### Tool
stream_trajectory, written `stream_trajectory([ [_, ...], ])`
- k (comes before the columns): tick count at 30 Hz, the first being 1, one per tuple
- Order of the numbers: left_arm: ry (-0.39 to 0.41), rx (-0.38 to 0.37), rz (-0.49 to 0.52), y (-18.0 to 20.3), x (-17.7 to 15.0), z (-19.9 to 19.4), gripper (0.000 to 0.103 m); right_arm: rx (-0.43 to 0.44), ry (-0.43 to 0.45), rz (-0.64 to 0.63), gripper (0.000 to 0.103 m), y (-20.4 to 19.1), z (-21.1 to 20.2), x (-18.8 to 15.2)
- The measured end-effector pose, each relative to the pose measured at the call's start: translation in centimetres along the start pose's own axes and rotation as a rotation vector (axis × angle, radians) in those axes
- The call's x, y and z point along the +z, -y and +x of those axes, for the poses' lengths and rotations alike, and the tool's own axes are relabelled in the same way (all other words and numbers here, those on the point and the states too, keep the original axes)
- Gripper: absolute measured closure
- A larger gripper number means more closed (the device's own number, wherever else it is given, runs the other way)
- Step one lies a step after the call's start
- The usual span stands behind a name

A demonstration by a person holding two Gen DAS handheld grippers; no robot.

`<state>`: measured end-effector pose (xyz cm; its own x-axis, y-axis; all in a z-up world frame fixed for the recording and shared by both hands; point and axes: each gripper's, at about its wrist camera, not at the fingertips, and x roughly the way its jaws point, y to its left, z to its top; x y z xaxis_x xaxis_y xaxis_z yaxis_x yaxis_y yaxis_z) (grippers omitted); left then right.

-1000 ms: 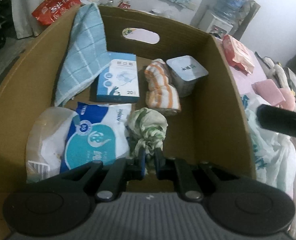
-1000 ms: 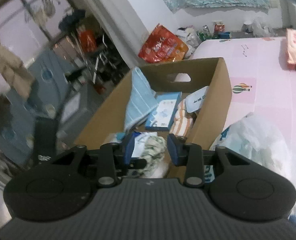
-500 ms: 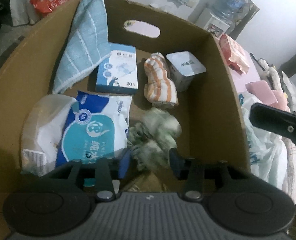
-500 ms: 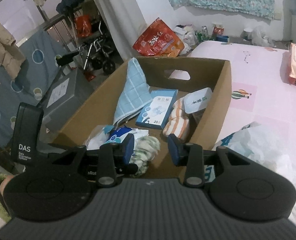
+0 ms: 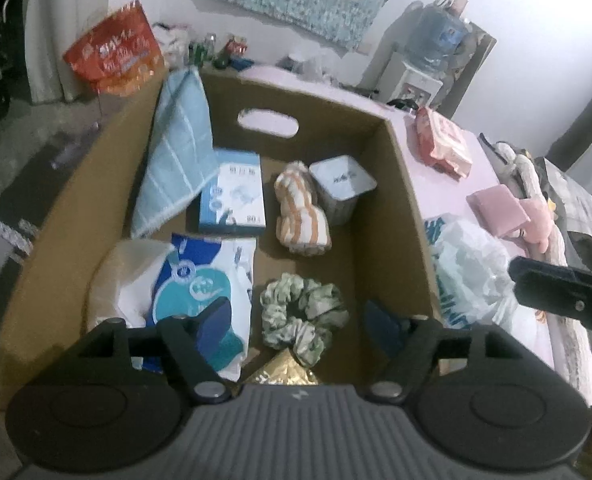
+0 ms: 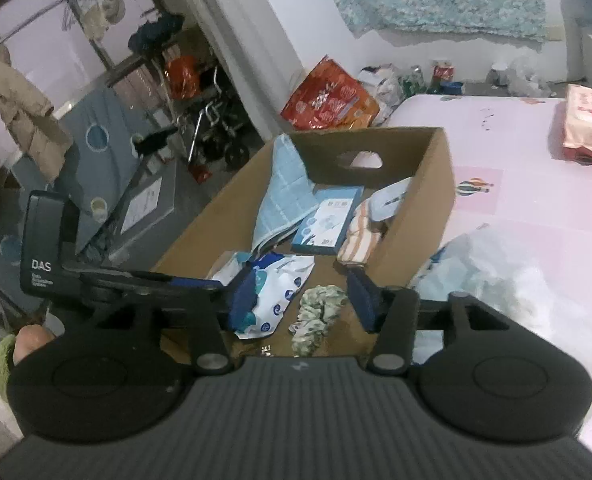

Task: Organize soft objects
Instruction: 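Open both tools to drop the scrunchie and gold pack into the box, then move the right tool to the pink knit pouch and grasp it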

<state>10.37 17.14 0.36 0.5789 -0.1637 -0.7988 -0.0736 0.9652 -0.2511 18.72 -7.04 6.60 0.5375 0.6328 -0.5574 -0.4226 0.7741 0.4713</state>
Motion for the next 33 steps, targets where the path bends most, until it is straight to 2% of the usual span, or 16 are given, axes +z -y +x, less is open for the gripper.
stream_trajectory([
  [3, 0.033, 0.01, 0.027, 1.1, 0.6, -1.2, 0.02, -0.018, 0.036, 0.028, 0.032, 1.2, -2.1, -0.5],
  [6, 0.071, 0.008, 0.061, 2.3, 1.1, -2.6, 0.016, -0.046, 0.072, 0.065, 0.023, 2.8, -4.4, -1.2],
  [13, 0.119, 0.009, 0.172, 6.2, 2.2, -4.3, 0.006, -0.105, 0.133, 0.176, 0.018, 8.1, -9.7, -4.3],
  [22, 0.055, -0.012, 0.316, 14.1, 5.0, 0.2, 0.005, -0.21, 0.178, 0.314, 0.017, 15.8, -12.8, -7.5],
  [27, 0.01, -0.024, 0.398, 19.1, 6.6, 4.5, 0.005, -0.265, 0.232, 0.345, 0.015, 19.9, -12.9, -6.9],
  [33, -0.052, -0.042, 0.386, 22.0, 7.5, 8.4, 0.007, -0.386, 0.243, 0.212, 0.015, 26.6, -9.9, -0.9],
])
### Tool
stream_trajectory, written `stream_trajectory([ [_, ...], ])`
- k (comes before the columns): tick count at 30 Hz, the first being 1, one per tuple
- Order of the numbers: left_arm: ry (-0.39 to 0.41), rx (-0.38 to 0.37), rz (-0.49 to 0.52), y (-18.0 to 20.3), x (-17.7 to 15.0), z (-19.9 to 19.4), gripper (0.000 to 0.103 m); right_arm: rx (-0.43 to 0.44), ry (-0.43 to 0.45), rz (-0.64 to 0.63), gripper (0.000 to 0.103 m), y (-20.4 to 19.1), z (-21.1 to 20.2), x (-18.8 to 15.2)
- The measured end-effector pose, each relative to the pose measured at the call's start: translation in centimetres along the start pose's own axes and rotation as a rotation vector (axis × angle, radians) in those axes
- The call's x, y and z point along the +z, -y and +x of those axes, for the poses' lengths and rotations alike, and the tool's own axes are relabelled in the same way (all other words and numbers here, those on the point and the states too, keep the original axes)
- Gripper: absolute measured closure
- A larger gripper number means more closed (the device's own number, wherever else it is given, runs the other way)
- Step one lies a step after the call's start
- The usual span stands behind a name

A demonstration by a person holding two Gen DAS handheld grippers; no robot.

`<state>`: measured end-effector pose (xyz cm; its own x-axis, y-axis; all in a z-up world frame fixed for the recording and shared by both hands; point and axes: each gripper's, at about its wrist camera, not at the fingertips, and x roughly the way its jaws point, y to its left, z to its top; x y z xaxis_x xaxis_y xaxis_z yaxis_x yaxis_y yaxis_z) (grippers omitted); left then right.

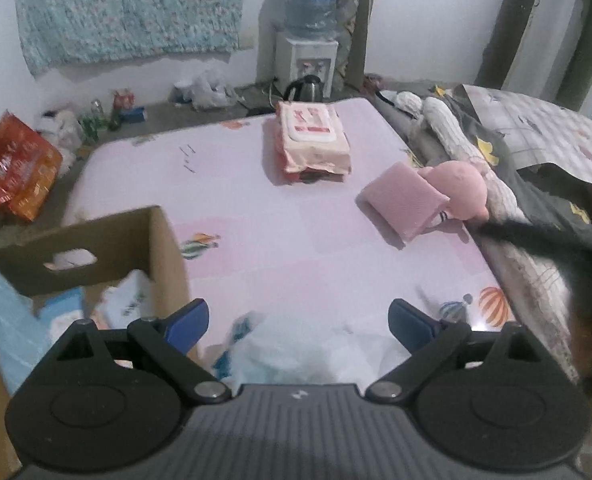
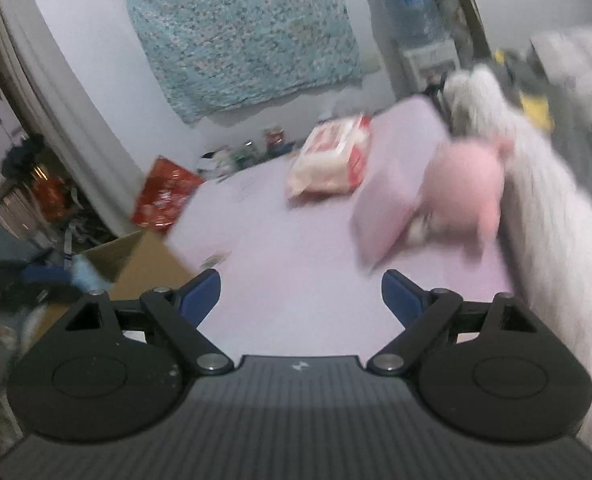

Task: Organize soft objects
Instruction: 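Move the right tool to the pink knit pouch and grasp it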

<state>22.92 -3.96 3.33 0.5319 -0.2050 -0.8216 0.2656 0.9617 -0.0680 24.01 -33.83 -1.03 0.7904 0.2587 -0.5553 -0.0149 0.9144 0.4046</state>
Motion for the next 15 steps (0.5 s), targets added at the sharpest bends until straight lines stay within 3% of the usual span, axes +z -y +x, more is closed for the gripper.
stream_trajectory([
  [5, -0.026, 0.012, -0.03, -0.5, -0.3, 0.2, 0.008, -0.096, -0.072, -0.13, 0.016, 2.5, 8.9, 5.1],
  [10, -0.003, 0.048, -0.059, -1.7, -1.0, -1.7, 0.008, -0.217, -0.194, -0.296, 0.021, 3.1, 16.9, 5.8],
  [13, 0.022, 0.047, -0.075, -2.1, -1.7, -2.9, 0.008, -0.287, -0.252, -0.431, 0.045, 1.4, 18.8, 4.5],
  [15, 0.036, 0.037, -0.085, -2.2, -2.0, -3.4, 0.008, -0.289, -0.251, -0.486, 0.051, 0.4, 18.5, 3.6],
])
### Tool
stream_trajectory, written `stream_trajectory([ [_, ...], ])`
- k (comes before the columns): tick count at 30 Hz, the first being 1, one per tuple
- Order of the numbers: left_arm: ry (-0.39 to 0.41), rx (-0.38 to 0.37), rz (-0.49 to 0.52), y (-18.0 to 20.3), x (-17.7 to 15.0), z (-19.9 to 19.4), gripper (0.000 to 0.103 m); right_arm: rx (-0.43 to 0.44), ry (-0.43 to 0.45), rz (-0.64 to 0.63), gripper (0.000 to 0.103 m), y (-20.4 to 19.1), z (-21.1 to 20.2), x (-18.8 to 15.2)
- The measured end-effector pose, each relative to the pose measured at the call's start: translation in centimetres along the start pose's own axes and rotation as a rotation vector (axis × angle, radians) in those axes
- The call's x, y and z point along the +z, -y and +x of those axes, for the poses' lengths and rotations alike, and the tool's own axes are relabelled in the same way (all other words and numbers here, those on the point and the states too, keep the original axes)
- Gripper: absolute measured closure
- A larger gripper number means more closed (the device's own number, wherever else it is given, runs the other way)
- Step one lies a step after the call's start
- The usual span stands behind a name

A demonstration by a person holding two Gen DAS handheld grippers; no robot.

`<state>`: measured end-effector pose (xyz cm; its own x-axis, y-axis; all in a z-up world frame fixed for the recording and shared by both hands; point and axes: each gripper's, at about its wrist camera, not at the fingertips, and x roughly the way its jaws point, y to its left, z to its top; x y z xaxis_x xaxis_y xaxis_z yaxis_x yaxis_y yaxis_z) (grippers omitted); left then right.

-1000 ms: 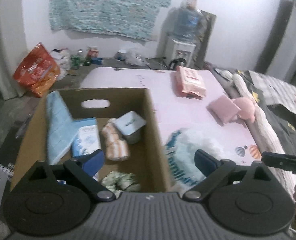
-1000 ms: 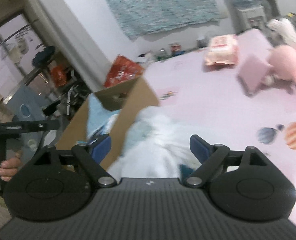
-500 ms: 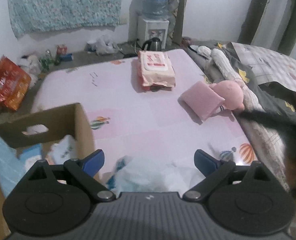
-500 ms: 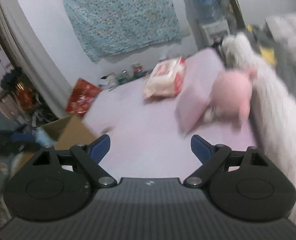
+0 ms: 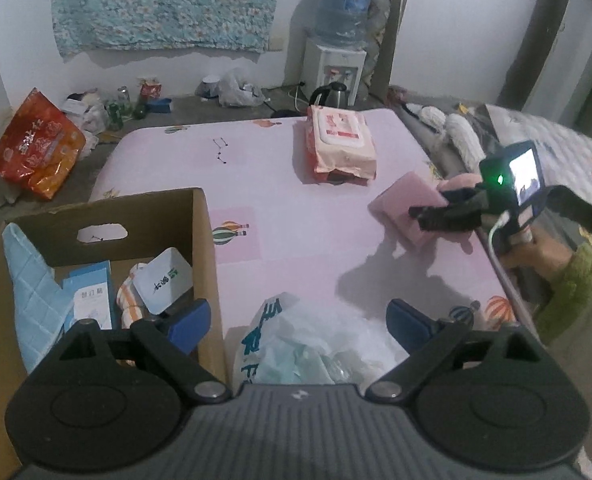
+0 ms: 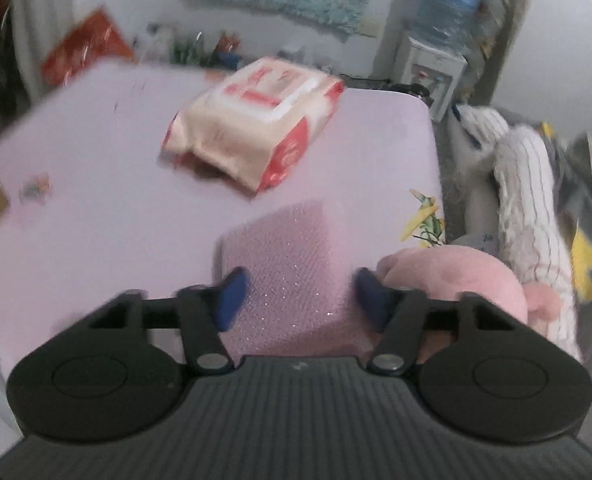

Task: Organize soft objects
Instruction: 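Move the right tool to the pink knit pouch and grasp it, then lift the pink knit pouch with the right tool and carry it over the box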

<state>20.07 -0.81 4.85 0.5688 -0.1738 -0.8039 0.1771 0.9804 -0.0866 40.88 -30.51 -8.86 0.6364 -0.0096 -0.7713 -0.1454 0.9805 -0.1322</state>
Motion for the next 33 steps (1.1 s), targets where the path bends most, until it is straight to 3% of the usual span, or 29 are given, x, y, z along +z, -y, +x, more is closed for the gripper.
stream_trajectory([
  [5, 0.021, -0.035, 0.004, 0.6, -1.1, -0.6, 0.008, 0.023, 0.021, 0.056, 0.071, -0.4, -4.2, -0.9],
  [10, 0.004, -0.095, 0.025, 2.2, -2.7, -0.2, 0.008, 0.109, 0.038, 0.178, 0.073, -0.3, -9.2, -4.3],
  [17, -0.047, -0.185, 0.128, 6.2, -5.2, 1.1, 0.008, 0.258, 0.129, 0.529, 0.073, 1.7, -15.6, -13.4],
  [20, -0.072, -0.227, 0.161, 7.7, -5.8, 1.5, 0.011, 0.338, 0.175, 0.726, 0.073, 2.8, -17.2, -18.5],
  [24, -0.082, -0.322, 0.188, 9.1, -6.6, 1.0, 0.012, 0.533, 0.275, 0.966, 0.073, 3.3, -19.6, -24.4],
  [28, -0.085, -0.426, 0.187, 10.0, -7.2, 0.1, 0.015, 0.692, 0.334, 1.033, 0.073, 1.3, -21.5, -26.7],
  [33, -0.116, -0.504, 0.168, 9.7, -8.1, -1.2, 0.031, 0.825, 0.371, 1.055, 0.073, -1.1, -23.2, -27.3],
])
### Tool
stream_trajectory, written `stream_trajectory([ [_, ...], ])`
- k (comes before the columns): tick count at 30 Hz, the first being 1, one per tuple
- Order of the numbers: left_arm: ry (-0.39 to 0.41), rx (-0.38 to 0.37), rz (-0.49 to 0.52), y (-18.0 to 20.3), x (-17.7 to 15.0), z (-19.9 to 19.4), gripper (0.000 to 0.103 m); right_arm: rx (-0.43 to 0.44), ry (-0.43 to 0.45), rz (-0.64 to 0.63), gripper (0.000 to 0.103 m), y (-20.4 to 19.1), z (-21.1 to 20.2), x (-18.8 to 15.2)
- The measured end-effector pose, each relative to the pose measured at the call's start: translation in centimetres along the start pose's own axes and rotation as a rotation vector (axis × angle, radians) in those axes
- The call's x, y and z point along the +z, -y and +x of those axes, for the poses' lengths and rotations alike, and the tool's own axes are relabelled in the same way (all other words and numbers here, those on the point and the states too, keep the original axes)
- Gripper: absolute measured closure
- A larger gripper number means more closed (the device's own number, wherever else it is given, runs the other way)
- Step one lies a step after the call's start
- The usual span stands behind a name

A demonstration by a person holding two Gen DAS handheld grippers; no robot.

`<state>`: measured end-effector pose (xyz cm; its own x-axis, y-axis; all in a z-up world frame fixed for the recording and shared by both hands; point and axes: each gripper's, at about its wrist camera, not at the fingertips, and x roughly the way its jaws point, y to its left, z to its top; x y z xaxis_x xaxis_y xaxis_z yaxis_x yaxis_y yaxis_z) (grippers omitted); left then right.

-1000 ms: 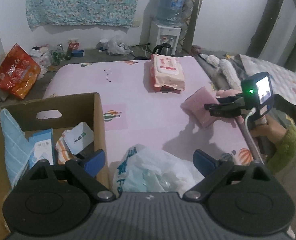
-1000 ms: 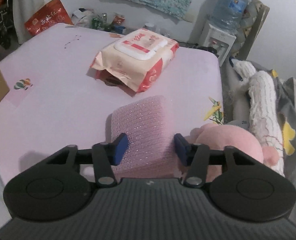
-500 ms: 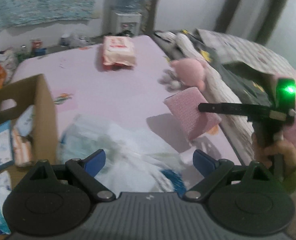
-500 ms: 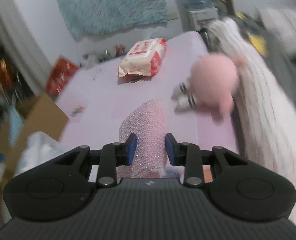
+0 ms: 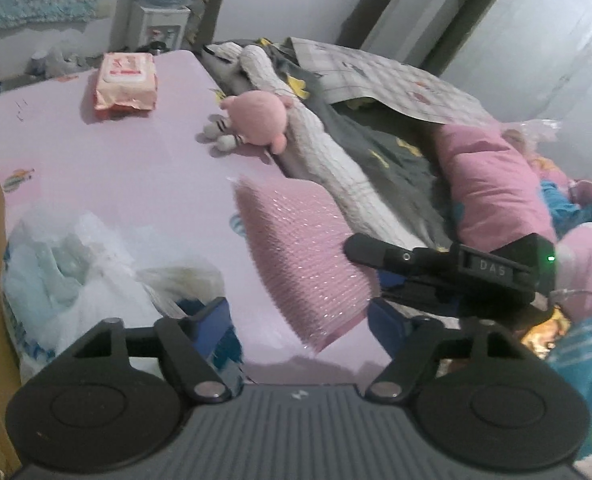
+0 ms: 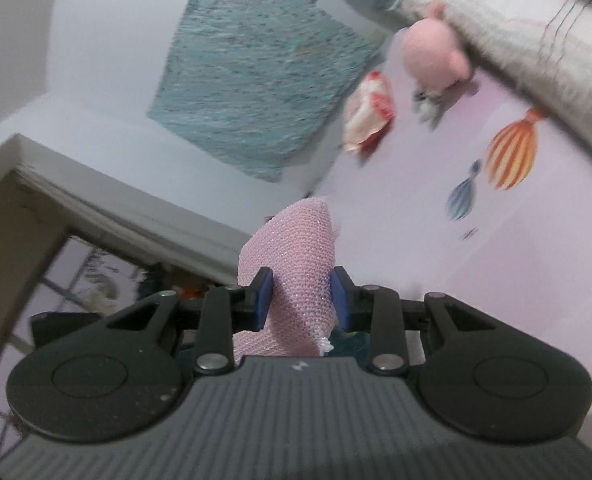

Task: Organize soft objects
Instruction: 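Lift the pink knit pouch with the right tool and carry it over the box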

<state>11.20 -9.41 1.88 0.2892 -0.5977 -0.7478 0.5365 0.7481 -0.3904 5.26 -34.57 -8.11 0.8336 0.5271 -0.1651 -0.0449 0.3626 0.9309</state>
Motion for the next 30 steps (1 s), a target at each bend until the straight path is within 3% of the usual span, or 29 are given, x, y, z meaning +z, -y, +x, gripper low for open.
stream_trajectory([
  [7, 0.085, -0.002, -0.033, 0.0, -2.2, -5.0, 0.04, 0.095, -0.094, -0.042, 0.073, -4.1, 1.4, -1.3],
  [13, 0.208, 0.091, -0.119, -2.1, -5.0, -11.4, 0.04, 0.162, -0.243, -0.153, 0.073, -9.8, 6.2, -2.2],
  [22, 0.387, 0.299, -0.356, -9.2, -11.9, -20.5, 0.038, 0.241, -0.599, -0.346, 0.072, -19.2, 20.3, -7.6],
  [30, 0.383, 0.409, -0.585, -17.4, -17.6, -21.9, 0.038, 0.177, -0.946, -0.525, 0.072, -23.6, 33.7, -15.8],
])
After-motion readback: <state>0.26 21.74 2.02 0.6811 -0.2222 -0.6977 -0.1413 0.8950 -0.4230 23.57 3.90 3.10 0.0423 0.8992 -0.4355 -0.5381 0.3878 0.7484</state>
